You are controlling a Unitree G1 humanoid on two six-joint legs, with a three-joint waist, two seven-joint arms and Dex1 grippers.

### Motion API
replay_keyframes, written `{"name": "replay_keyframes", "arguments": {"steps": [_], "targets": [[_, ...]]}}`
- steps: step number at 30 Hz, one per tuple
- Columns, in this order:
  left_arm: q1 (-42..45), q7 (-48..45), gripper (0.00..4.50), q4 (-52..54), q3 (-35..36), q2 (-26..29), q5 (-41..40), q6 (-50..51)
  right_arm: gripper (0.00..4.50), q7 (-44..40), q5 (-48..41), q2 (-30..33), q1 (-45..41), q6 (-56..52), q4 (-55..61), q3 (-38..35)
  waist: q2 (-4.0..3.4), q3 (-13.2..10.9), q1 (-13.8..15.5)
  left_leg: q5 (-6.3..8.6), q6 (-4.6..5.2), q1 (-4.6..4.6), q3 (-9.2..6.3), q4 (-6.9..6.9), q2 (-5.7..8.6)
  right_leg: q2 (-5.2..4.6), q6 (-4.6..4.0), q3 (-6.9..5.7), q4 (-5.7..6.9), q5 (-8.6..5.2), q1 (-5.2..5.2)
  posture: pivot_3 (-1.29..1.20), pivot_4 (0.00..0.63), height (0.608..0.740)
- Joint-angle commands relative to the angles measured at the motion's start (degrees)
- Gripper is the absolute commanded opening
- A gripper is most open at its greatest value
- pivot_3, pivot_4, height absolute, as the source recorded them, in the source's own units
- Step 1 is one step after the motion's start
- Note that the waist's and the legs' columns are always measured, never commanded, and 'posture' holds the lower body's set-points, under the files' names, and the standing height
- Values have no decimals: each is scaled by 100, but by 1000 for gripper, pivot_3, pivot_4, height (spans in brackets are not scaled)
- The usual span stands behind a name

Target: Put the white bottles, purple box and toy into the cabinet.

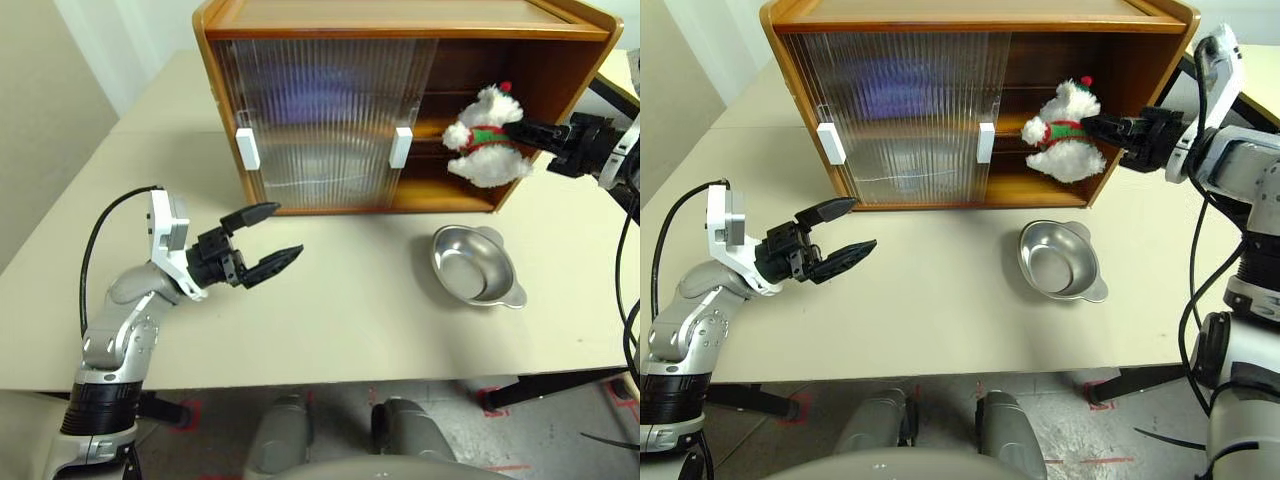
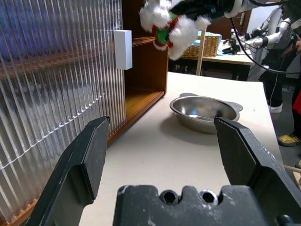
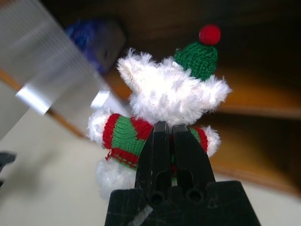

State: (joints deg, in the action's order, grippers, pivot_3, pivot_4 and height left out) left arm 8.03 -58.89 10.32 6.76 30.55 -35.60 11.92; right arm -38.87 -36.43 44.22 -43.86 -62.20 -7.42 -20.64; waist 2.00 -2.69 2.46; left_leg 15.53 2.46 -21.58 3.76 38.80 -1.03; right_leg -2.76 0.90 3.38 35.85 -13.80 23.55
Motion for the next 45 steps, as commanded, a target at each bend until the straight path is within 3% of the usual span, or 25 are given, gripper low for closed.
{"name": "replay_keyframes", "arguments": {"steps": [1,22,45], "targets": [[-1,18,4500,44,-47,19,46,50,27,-8,247,-31,-212,773,-234,91,0,0,-4,0,0,0,0,0,0,0,0,0,0,0,0,109,8,740],[-109,5,4500,27,52,81,96,-99,27,-128,1674,-818,-1036,4259,-2450,803,-4,6,-27,-1,2,8,3,-2,-1,-6,-12,-2,8,10,0,145,0,740],[-278,129,4500,207,44,112,92,-70,27,94,2215,-1166,-1410,5372,-3740,982,-10,9,-6,0,0,13,2,-3,-2,-19,-26,-10,19,23,1,159,0,740]]}}
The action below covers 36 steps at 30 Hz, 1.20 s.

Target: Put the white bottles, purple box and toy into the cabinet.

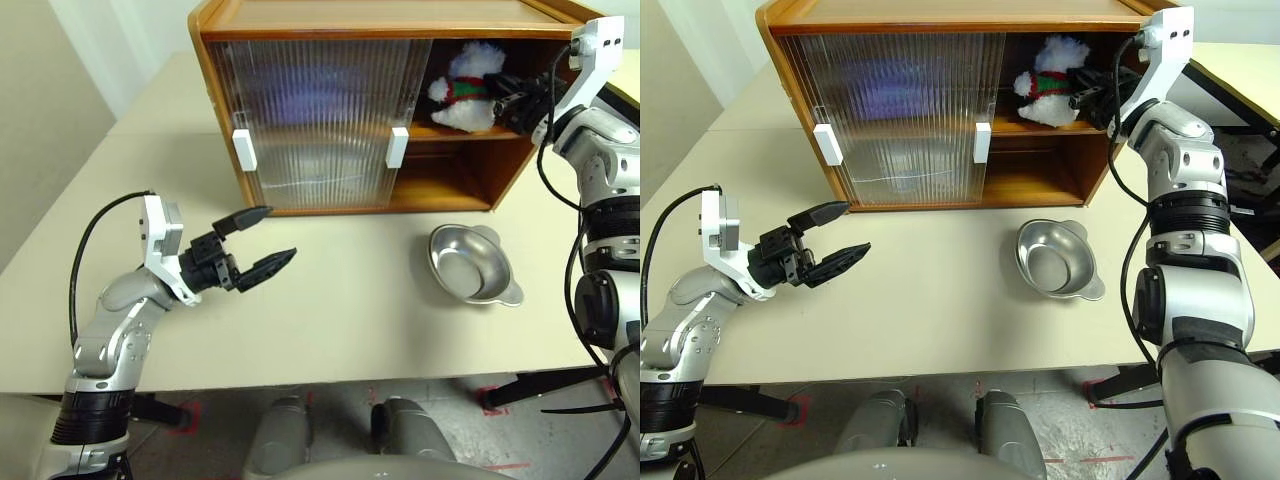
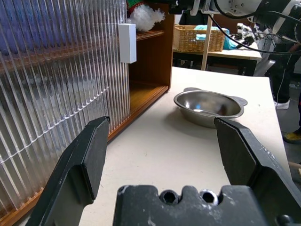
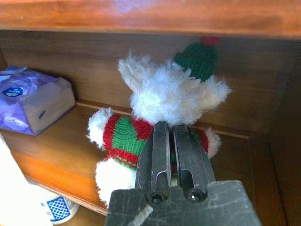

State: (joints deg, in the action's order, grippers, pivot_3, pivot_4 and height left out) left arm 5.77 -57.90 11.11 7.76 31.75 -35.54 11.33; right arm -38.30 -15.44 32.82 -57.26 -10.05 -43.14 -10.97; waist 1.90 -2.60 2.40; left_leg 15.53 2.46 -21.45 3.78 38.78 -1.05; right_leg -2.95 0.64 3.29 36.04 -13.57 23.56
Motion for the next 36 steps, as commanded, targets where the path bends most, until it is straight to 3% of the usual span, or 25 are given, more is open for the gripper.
{"name": "replay_keyframes", "arguments": {"steps": [1,12,16,21,25,36], "targets": [[-42,34,4500,117,-62,-8,94,-19,27,43,160,-7,-86,222,-238,36,0,0,1,0,0,0,0,0,0,0,0,0,0,0,0,165,0,740],[-69,77,4500,115,-49,-9,94,-60,27,38,341,41,-139,484,-511,71,-1,1,18,0,0,2,0,1,1,1,0,0,5,0,0,172,2,740],[-56,82,4500,118,-48,3,78,-34,1150,55,373,90,-168,448,-471,65,-1,1,17,0,0,2,1,2,1,1,0,0,6,0,-1,171,5,740],[-74,86,4500,164,-57,25,65,14,3036,121,268,417,-222,296,-270,-163,-3,0,35,0,0,1,0,1,1,0,0,0,6,0,0,169,7,740],[-77,86,4500,191,-45,39,48,51,4483,-159,-55,717,-13,-471,385,-340,-5,-1,37,0,0,-1,-1,-1,4,-6,0,0,2,0,0,166,12,740],[3,-16,4500,96,-85,40,42,119,4483,-769,-664,1411,901,-2129,1858,-430,-4,-2,178,0,1,-6,-5,2,3,-14,-2,-4,-19,-1,-5,134,19,740]]}}
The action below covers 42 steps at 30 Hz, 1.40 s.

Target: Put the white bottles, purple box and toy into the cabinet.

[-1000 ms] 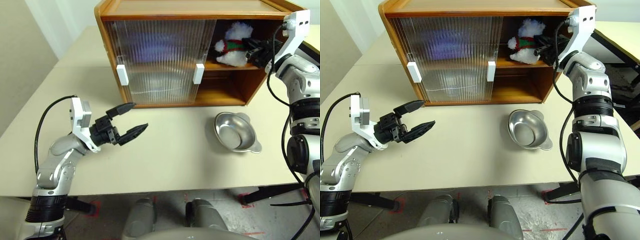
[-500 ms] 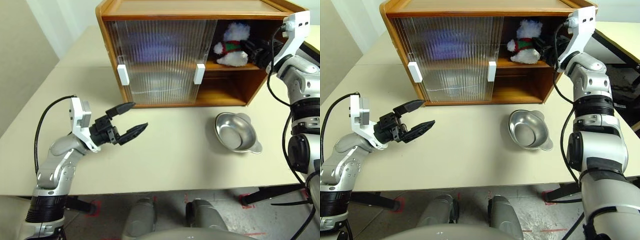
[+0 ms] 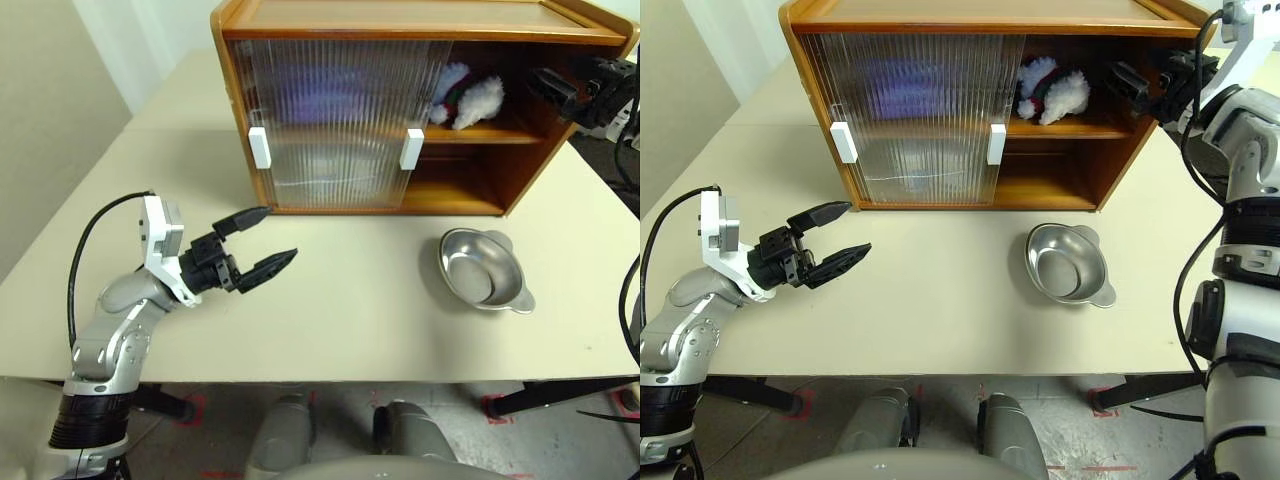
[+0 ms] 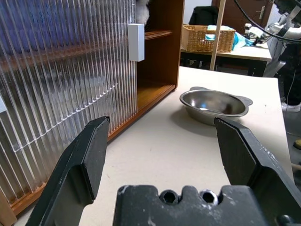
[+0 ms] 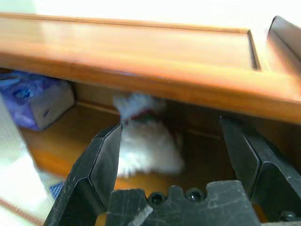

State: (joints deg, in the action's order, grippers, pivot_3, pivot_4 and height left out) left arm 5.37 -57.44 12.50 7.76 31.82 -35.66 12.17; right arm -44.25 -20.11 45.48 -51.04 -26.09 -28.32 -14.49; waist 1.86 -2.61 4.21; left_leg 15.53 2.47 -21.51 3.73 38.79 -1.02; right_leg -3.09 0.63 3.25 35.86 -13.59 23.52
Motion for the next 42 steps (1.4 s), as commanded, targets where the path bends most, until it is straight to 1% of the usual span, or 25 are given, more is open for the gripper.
{"name": "replay_keyframes", "arguments": {"steps": [1,4,8,10,12,15,18,20,22,24,27,32,38,42], "targets": [[53,-75,4500,-58,-84,31,54,32,4483,-342,-369,204,430,-861,610,-63,0,0,-6,0,0,0,0,0,-1,0,0,0,-1,0,0,134,19,740],[46,-107,4500,-64,-78,30,53,22,4483,-869,-938,456,889,-1877,1249,-74,-1,0,-16,0,0,0,1,0,-6,3,-1,1,0,-1,0,135,18,740],[29,-139,4500,-68,-76,28,55,15,4483,-1596,-1708,1097,1728,-3234,2014,-147,-2,-1,-13,0,1,-1,0,-1,-10,15,-2,-2,0,-3,1,136,17,740],[15,-149,4500,-67,-68,22,51,11,4483,-1849,-2051,1421,2240,-3848,2194,-303,1,-2,-11,0,1,-1,0,0,-9,18,2,-3,-1,-8,1,140,20,740],[-17,-165,4500,-71,-64,10,51,-3,4483,-1965,-2187,1596,2748,-4109,2158,-487,8,-5,-11,0,1,0,1,4,-8,21,7,-2,-4,-14,-4,132,23,740],[-49,-199,4500,-86,-88,-9,57,-14,4483,-1675,-2243,1371,3135,-4167,2067,-742,11,-6,-25,-1,3,6,2,13,-6,22,26,0,-4,-23,-14,132,23,740],[23,-250,4500,-141,-169,-34,89,-18,4483,-1155,-2048,813,3497,-3942,1818,-826,28,3,-67,-2,5,18,11,15,-7,29,30,11,-1,-24,-20,122,21,740],[87,-260,4500,-147,-203,-37,100,-7,4483,-910,-2149,534,3636,-4138,1785,-991,33,5,-75,-2,5,24,9,15,-9,36,29,11,2,-24,-25,122,21,740],[116,-251,4500,-153,-202,-29,88,-3,4483,-820,-2348,411,3790,-4493,1830,-1152,13,-1,-72,-6,11,18,11,16,-2,33,31,16,3,-22,-21,132,19,740],[110,-246,4500,-146,-193,-17,78,-5,4483,-774,-2469,379,4018,-4810,1773,-1264,6,-1,-61,-8,15,16,12,16,2,31,50,19,2,-13,-20,134,21,740],[74,-245,4500,-112,-180,7,68,6,4483,-745,-2571,385,4301,-5127,1678,-1395,18,-5,-37,-8,15,11,4,15,2,33,53,17,0,-21,-20,140,25,740],[16,-228,4500,-82,-187,4,72,7,4483,-721,-2595,307,4643,-5124,1619,-1523,19,-6,-29,-6,18,7,5,15,7,28,60,19,-4,-25,-20,142,33,740],[-6,-142,4500,57,-244,-21,51,84,4483,-670,-2704,260,4803,-5321,1773,-1517,25,-18,-31,-6,18,12,5,15,5,29,60,18,-2,-25,-22,133,40,740],[31,-127,4500,32,-255,-6,48,118,4483,-569,-2879,120,4728,-5565,1968,-1527,32,-23,-43,-6,18,11,5,15,5,30,60,18,-3,-25,-21,133,40,740]]}}
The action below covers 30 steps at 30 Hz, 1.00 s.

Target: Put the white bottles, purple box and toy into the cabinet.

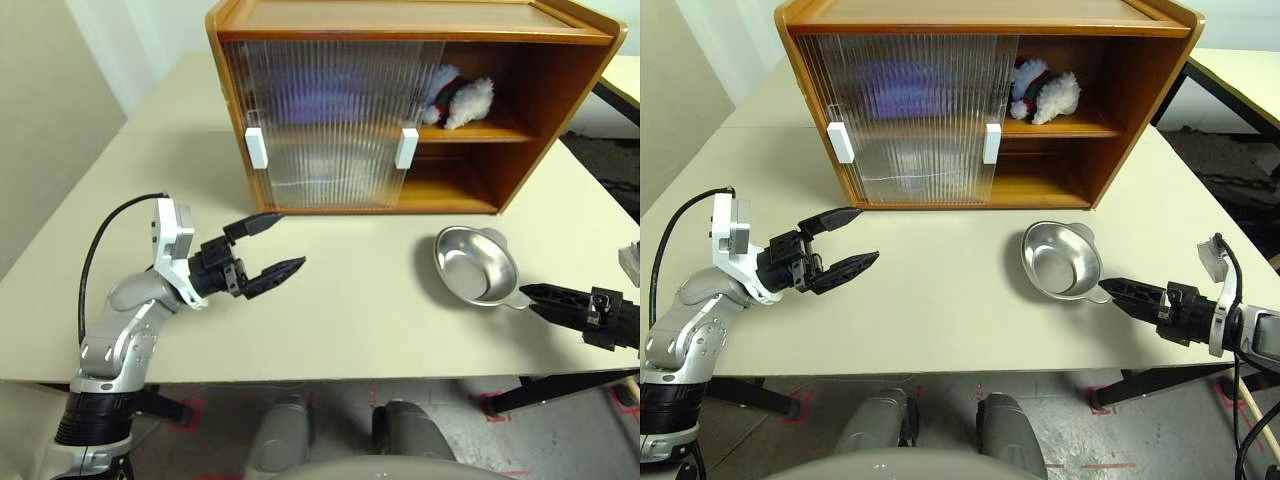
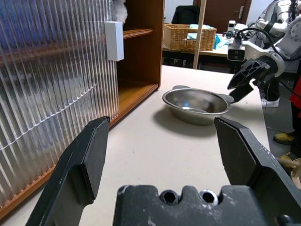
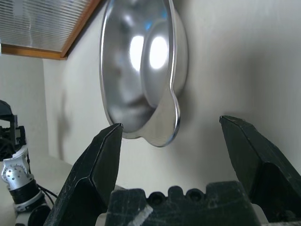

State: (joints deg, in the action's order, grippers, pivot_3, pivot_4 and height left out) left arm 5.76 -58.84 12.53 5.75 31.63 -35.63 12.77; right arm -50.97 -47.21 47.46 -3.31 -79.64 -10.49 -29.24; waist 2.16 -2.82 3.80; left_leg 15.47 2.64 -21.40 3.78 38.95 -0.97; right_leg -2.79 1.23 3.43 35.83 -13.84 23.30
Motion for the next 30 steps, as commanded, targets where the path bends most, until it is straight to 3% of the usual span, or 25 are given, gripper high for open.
{"name": "replay_keyframes", "arguments": {"steps": [1,4,13,15,30], "targets": [[24,3,4500,-4,-56,15,48,59,4483,113,-200,-93,-70,-270,201,-37,0,-4,-4,0,0,-1,0,0,0,0,0,0,0,0,1,123,38,740],[100,-45,4500,-85,-64,26,62,39,3835,147,-226,-124,-111,-347,214,20,2,-6,-2,0,0,-3,0,0,1,-1,1,0,-2,-1,2,123,38,740],[28,-116,4500,-156,9,42,73,-51,471,251,-348,-360,-200,-483,257,24,12,-13,-33,0,0,-2,-1,0,0,-1,1,0,-2,-1,1,128,38,740],[11,-114,4500,-154,16,43,71,-58,12,277,-395,-352,-183,-470,259,33,17,-13,-34,0,0,1,-1,0,-1,0,2,-1,-3,-1,-4,128,38,740],[99,17,4500,-26,-25,50,39,85,12,192,-738,-231,-229,-834,209,-233,39,-26,8,3,-1,-7,-2,-1,-1,-6,5,-3,-7,-3,2,128,39,740]]}}
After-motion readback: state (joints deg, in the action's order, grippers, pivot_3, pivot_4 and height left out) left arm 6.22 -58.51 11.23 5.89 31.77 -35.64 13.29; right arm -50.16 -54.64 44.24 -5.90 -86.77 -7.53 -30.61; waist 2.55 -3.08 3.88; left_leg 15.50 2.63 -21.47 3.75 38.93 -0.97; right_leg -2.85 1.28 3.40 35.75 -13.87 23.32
